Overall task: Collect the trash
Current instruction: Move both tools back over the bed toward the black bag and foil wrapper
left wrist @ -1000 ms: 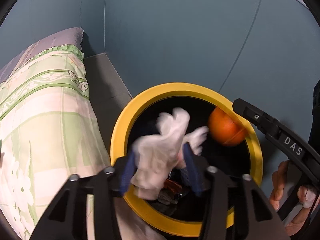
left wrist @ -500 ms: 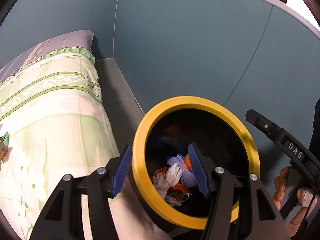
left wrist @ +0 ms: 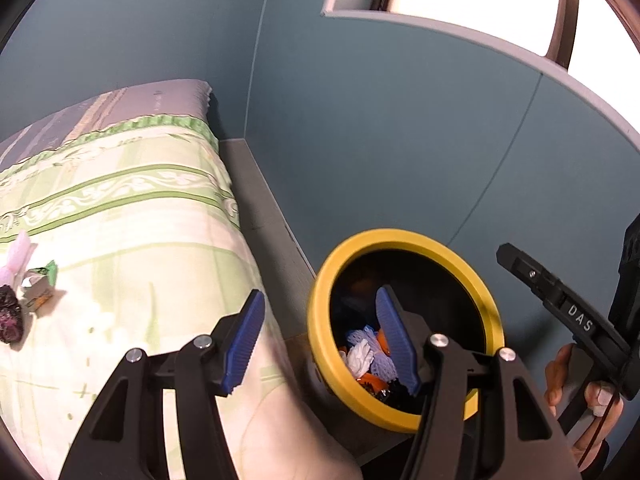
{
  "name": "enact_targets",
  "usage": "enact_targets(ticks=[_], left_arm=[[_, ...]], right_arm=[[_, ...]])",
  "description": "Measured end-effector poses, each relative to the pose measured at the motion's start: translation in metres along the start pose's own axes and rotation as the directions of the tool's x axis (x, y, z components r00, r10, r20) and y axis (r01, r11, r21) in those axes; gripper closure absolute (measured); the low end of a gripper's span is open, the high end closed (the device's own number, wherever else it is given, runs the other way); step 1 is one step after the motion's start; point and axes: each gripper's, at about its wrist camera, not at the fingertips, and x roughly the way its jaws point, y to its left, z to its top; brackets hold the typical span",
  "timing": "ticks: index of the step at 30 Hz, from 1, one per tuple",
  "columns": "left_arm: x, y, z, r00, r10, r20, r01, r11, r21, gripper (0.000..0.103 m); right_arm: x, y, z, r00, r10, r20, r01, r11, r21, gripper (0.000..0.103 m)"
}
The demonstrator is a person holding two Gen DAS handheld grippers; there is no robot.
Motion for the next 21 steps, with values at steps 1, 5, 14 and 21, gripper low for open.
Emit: enact_targets(ticks=[1, 5, 14, 21], left_arm=[[-0.006, 0.004, 0.001, 1.0, 0.004, 0.011, -0.004, 1.0, -0.005, 0.048], [-0.028, 0.016, 0.002, 0.999, 0.022, 0.044, -0.022, 1.0, -0.017, 0.048], [-0.078, 0.035, 0.001, 0.99, 0.059, 0.126, -0.055, 0.998, -0.034, 0.043], [-0.122, 0.048, -0.004, 0.976, 0.093, 0.195, -0.082, 0.995, -0.06, 0.043]], right_arm=[[-0.003, 0.004, 0.001, 1.0, 0.005, 0.004, -0.005, 1.0, -0.007, 0.052], [-0.013, 0.017, 0.003, 1.0, 0.019, 0.017, -0.019, 0.999, -0.03, 0.052], [-0.036, 0.052, 0.004, 0.997, 0.068, 0.043, -0.064, 0.995, -0.081, 0.051], [-0.055, 0.078, 0.005, 0.992, 0.107, 0.065, -0.098, 0.987, -0.123, 0.051]])
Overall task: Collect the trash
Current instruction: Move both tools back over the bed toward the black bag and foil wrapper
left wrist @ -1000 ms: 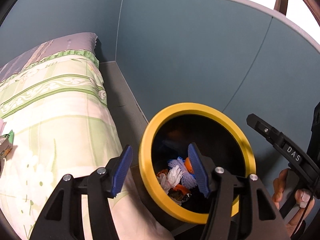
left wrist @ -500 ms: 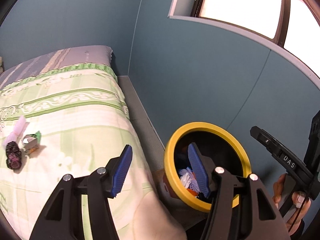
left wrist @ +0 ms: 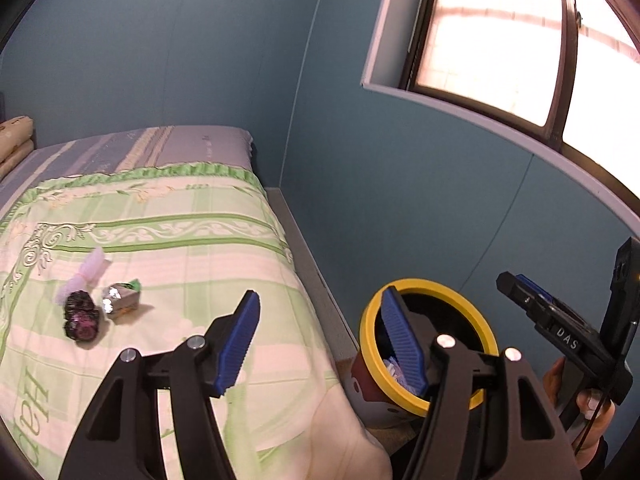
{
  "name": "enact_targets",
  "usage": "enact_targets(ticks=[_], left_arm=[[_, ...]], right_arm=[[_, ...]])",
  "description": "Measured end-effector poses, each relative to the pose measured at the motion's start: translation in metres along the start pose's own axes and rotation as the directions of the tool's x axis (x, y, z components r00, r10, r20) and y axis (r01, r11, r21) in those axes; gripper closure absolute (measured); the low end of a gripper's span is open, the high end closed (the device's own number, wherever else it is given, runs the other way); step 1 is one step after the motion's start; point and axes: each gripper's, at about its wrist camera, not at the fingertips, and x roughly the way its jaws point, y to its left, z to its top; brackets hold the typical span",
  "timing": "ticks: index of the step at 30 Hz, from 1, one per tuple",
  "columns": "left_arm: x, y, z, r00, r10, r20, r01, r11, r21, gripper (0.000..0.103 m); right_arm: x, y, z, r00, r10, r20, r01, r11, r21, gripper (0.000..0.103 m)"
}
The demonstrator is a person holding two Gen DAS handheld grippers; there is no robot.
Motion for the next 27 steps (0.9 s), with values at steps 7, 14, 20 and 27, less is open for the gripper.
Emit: enact_targets(ticks=[7, 14, 20, 27], left_arm=[[-0.043, 0.016, -0.003, 0.997, 0.048, 0.053, -0.047, 0.999, -0.013, 0.038], [-0.082, 0.039, -0.011, 0.991, 0.096, 0.092, -0.092, 0.995, -0.044, 0.033], [-0.11, 0.059, -0.017, 0.982, 0.141, 0.124, -0.132, 0.988, -0.076, 0.027], [-0.133, 0.079, -0.023, 0.971, 0.189, 0.149, -0.173, 0.978, -0.116, 0.021]], right_arm=[[-0.015, 0.03, 0.002, 0.998, 0.055, 0.017, -0.054, 0.998, -0.046, 0.047], [-0.024, 0.059, 0.0, 0.995, 0.101, 0.019, -0.099, 0.991, -0.095, 0.046], [-0.029, 0.085, -0.002, 0.989, 0.148, 0.014, -0.145, 0.981, -0.13, 0.042], [-0.033, 0.116, -0.004, 0.98, 0.198, 0.008, -0.194, 0.966, -0.17, 0.04]])
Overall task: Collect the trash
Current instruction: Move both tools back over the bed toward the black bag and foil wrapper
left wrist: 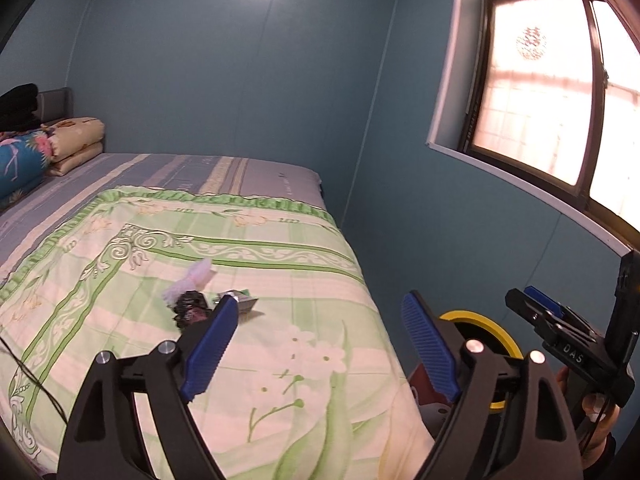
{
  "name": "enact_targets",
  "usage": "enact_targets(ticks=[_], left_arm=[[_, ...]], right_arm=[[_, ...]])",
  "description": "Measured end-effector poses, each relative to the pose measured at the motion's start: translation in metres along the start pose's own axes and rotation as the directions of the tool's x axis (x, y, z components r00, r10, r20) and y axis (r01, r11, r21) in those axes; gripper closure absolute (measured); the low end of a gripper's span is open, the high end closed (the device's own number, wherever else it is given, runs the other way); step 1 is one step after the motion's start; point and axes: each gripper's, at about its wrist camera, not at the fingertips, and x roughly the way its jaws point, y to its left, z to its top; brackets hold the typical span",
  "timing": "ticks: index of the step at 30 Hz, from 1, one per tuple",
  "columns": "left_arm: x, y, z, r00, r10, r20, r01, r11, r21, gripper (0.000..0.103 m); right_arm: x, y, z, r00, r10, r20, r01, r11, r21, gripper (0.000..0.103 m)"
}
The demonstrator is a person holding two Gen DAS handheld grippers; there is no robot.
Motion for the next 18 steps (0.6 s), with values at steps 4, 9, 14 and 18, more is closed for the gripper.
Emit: enact_targets(ticks=[4, 9, 14, 18], left_arm=[[-0.013, 0.011, -0.001, 0.999, 0.028, 0.023, -0.027, 1.0, -0.011, 0.017], [-0.025, 0.019, -0.001, 0.998, 0.047, 0.041, -0.046, 0.999, -0.021, 0.014], [-0.037, 0.026, -0.003, 0.995, 0.069, 0.067, -0.068, 0.998, -0.019, 0.01], [-0.043, 0.033, -0.003, 0.994, 0.071, 0.077, -0.069, 0.997, -0.029, 0.009]], right_arm=[[0.0, 0.014, 0.0, 1.0, 0.03, -0.003, -0.031, 0.999, -0.017, 0.039], [-0.001, 0.027, 0.001, 0.998, 0.056, -0.005, -0.056, 0.998, -0.036, 0.037], [-0.001, 0.04, 0.001, 0.997, 0.08, -0.005, -0.08, 0.995, -0.06, 0.036], [-0.001, 0.05, 0.0, 0.995, 0.103, -0.007, -0.103, 0.992, -0.074, 0.032]])
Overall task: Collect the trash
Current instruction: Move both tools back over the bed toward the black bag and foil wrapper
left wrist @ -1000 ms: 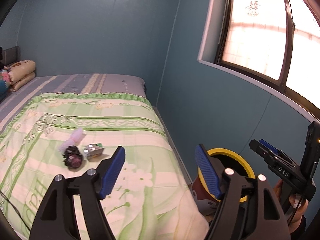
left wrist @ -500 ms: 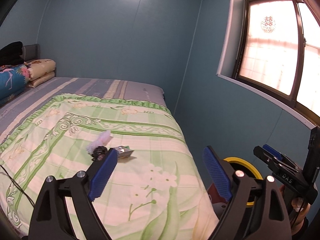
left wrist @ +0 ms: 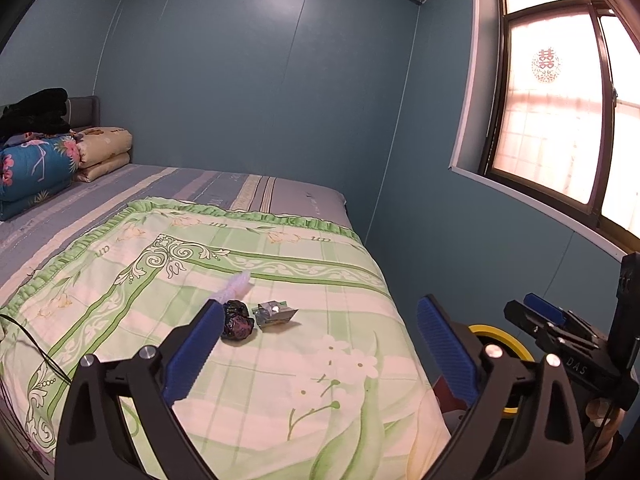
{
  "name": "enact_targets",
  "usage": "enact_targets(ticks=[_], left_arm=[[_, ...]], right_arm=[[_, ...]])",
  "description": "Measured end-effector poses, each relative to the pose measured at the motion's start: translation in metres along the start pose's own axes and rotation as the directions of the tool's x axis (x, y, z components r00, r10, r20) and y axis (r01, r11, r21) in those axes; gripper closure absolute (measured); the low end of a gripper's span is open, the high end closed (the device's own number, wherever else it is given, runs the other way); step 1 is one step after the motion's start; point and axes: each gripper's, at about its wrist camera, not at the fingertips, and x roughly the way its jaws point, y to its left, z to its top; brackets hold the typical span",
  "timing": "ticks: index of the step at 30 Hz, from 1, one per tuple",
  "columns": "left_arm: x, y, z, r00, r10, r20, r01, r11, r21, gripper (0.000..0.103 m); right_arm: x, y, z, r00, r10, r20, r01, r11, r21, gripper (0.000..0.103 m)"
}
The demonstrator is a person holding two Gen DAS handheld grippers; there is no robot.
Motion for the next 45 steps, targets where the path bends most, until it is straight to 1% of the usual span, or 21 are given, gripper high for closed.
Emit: enact_targets(ticks=[11, 24, 29, 31, 34, 38, 42, 45], left_arm=[[-0.009, 0.018, -0.005, 0.999, 0.034, 0.016, -0.033, 0.999, -0.013, 0.008], [0.005, 0.044, -0.011, 0.997, 0.074, -0.009, -0.074, 0.996, -0.044, 0.008], [0.019, 0.056, -0.016, 0.995, 0.092, -0.032, -0.094, 0.994, -0.059, 0.008], [0.026, 0.061, -0.018, 0.993, 0.111, -0.04, -0.114, 0.992, -0.061, 0.008], [0.04, 0.07, -0.022, 0.988, 0.136, -0.068, -0.14, 0.989, -0.055, 0.008], [0.057, 0.083, -0.028, 0.983, 0.152, -0.103, -0.159, 0.985, -0.06, 0.008], [0.077, 0.097, -0.034, 0.977, 0.162, -0.136, -0.171, 0.983, -0.063, 0.008], [0.094, 0.106, -0.039, 0.974, 0.156, -0.162, -0.167, 0.984, -0.055, 0.008]], right_arm=[[0.014, 0.025, -0.007, 0.998, 0.05, -0.028, -0.051, 0.998, -0.025, 0.028], [0.041, 0.042, -0.019, 0.994, 0.084, -0.077, -0.089, 0.994, -0.069, 0.027], [0.059, 0.047, -0.024, 0.99, 0.098, -0.105, -0.107, 0.991, -0.082, 0.027], [0.068, 0.049, -0.026, 0.987, 0.107, -0.116, -0.118, 0.989, -0.086, 0.027], [0.081, 0.052, -0.029, 0.985, 0.11, -0.134, -0.123, 0.988, -0.097, 0.027], [0.099, 0.056, -0.033, 0.981, 0.113, -0.159, -0.131, 0.986, -0.104, 0.027], [0.122, 0.058, -0.036, 0.975, 0.114, -0.189, -0.137, 0.984, -0.111, 0.027], [0.143, 0.06, -0.039, 0.97, 0.116, -0.215, -0.142, 0.984, -0.109, 0.027]])
